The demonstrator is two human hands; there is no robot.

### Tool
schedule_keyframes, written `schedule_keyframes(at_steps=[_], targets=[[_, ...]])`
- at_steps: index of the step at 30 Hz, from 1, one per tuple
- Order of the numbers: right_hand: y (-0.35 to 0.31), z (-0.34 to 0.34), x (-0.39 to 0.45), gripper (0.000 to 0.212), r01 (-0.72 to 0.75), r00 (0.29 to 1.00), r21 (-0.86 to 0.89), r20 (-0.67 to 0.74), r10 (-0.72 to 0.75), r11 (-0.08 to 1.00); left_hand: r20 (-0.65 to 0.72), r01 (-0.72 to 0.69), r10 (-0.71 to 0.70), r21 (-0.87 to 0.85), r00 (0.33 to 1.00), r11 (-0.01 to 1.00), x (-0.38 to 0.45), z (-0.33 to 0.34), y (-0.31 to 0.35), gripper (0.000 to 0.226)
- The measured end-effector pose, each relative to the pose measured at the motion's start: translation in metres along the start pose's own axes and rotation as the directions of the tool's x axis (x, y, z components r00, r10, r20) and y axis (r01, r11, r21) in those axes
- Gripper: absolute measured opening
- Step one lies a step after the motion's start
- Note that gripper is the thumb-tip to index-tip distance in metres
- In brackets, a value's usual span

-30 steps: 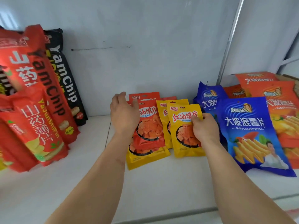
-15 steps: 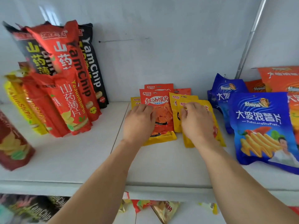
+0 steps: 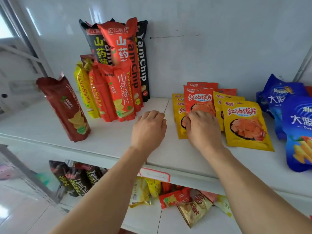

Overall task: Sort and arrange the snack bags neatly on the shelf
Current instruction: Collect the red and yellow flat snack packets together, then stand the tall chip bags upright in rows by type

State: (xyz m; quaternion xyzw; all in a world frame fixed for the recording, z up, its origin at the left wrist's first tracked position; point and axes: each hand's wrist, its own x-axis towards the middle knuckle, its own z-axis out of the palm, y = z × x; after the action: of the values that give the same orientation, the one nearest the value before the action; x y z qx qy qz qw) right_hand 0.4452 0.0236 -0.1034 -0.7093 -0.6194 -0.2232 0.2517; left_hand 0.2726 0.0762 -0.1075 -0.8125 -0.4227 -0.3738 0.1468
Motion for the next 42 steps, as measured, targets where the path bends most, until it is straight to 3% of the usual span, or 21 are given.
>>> schedule_keyframes(at_steps=[4, 9, 13, 17, 21, 23, 25, 27, 29, 31, 34, 38, 42], targets=[[-0.038, 0.001, 0.005, 0.013, 0.011, 1.0, 0.011, -0.025, -0.01, 1.0, -0.02, 0.005, -0.005, -0.011, 1.0, 1.0, -0.01, -0.016, -0.029, 0.034], [-0.1, 0.005, 0.01, 0.018, -0.001, 1.0, 0.071, -0.011, 0.002, 0.997, -0.054, 0.011, -0.012, -0.017, 0.998, 1.0, -0.026, -0.041, -0.079, 0.018], [-0.158, 0.011, 0.011, 0.023, -0.023, 1.0, 0.12, 0.023, 0.02, 0.993, -0.092, 0.003, -0.008, -0.048, 0.996, 0.999, -0.042, -0.062, -0.127, 0.024], [-0.207, 0.018, 0.014, 0.025, -0.057, 0.998, 0.153, 0.041, 0.051, 0.987, -0.219, -0.031, 0.01, -0.093, 0.976, 0.995, -0.06, -0.079, -0.167, 0.018], [-0.238, 0.02, 0.018, 0.03, -0.106, 0.992, 0.21, 0.094, 0.087, 0.972, -0.407, -0.096, 0.03, -0.144, 0.913, 0.985, -0.074, -0.091, -0.188, 0.018], [-0.247, 0.019, 0.022, 0.034, -0.141, 0.987, 0.285, 0.111, 0.114, 0.948, -0.472, -0.058, -0.043, -0.197, 0.88, 0.979, -0.077, -0.095, -0.194, 0.032], [-0.254, 0.019, 0.026, 0.037, -0.18, 0.982, 0.363, 0.123, 0.144, 0.914, -0.483, 0.052, -0.206, -0.313, 0.851, 0.948, -0.076, -0.096, -0.198, 0.044], [-0.26, 0.023, 0.031, 0.04, -0.217, 0.975, 0.434, 0.134, 0.176, 0.874, -0.362, 0.205, -0.395, -0.463, 0.844, 0.862, -0.074, -0.098, -0.205, 0.058], [-0.264, 0.029, 0.035, 0.041, -0.244, 0.97, 0.492, 0.132, 0.205, 0.836, -0.131, 0.366, -0.525, -0.577, 0.841, 0.73, -0.07, -0.099, -0.213, 0.077], [-0.267, 0.034, 0.038, 0.04, -0.256, 0.967, 0.531, 0.13, 0.221, 0.808, 0.092, 0.501, -0.58, -0.623, 0.81, 0.601, -0.065, -0.099, -0.222, 0.089], [-0.272, 0.042, 0.044, 0.039, -0.256, 0.967, 0.586, 0.136, 0.217, 0.769, 0.287, 0.58, -0.551, -0.653, 0.784, 0.486, -0.056, -0.096, -0.242, 0.088], [-0.284, 0.051, 0.054, 0.036, -0.254, 0.967, 0.689, 0.16, 0.199, 0.679, 0.408, 0.623, -0.523, -0.702, 0.749, 0.345, -0.05, -0.087, -0.27, 0.08], [-0.304, 0.059, 0.064, 0.035, -0.233, 0.972, 0.746, 0.17, 0.159, 0.624, 0.376, 0.626, -0.556, -0.685, 0.741, 0.373, -0.041, -0.084, -0.295, 0.077]])
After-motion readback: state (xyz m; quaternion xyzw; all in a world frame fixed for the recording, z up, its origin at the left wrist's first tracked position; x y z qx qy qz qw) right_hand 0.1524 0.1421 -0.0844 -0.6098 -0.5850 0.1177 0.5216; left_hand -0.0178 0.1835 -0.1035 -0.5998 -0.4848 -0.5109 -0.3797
